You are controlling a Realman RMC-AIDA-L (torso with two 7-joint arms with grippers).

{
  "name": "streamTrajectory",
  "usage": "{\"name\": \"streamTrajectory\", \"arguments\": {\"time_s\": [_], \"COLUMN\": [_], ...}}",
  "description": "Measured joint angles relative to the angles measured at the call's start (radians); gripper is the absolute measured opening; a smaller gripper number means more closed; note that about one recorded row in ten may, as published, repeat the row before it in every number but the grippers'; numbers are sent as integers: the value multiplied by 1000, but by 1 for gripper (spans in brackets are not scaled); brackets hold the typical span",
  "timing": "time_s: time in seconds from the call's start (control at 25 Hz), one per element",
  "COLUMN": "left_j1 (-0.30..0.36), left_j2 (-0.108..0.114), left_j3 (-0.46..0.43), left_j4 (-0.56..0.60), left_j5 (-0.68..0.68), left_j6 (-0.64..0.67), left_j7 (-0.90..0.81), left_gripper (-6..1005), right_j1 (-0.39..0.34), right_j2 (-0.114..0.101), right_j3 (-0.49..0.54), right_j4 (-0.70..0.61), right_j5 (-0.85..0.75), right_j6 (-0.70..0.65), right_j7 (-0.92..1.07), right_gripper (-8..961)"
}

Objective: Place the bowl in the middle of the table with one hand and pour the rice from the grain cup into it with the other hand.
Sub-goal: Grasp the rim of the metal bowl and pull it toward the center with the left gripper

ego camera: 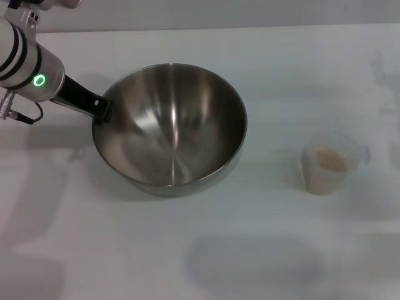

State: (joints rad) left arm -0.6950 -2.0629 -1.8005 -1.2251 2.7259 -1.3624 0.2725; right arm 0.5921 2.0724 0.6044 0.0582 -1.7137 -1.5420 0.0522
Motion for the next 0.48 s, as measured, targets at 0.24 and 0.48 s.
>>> {"name": "streamTrajectory", "arguments": {"time_s": [0.24,0.48], "left_j1": [-3,-7], "left_j2": [1,3], "left_j3": [-16,-21], "left_j4": [0,1], "left_j5": [0,-1], "left_j6": [-7,-11], "left_j7": [-4,-3], "left_gripper": [145,101], "right_j1": [0,0], "right_j2": [0,0], "right_j3": [0,0], "right_j4": [0,0], "right_j5": [0,-2], "right_j6": [-1,-1], "right_j7": [0,0], "right_gripper": [701,701]}}
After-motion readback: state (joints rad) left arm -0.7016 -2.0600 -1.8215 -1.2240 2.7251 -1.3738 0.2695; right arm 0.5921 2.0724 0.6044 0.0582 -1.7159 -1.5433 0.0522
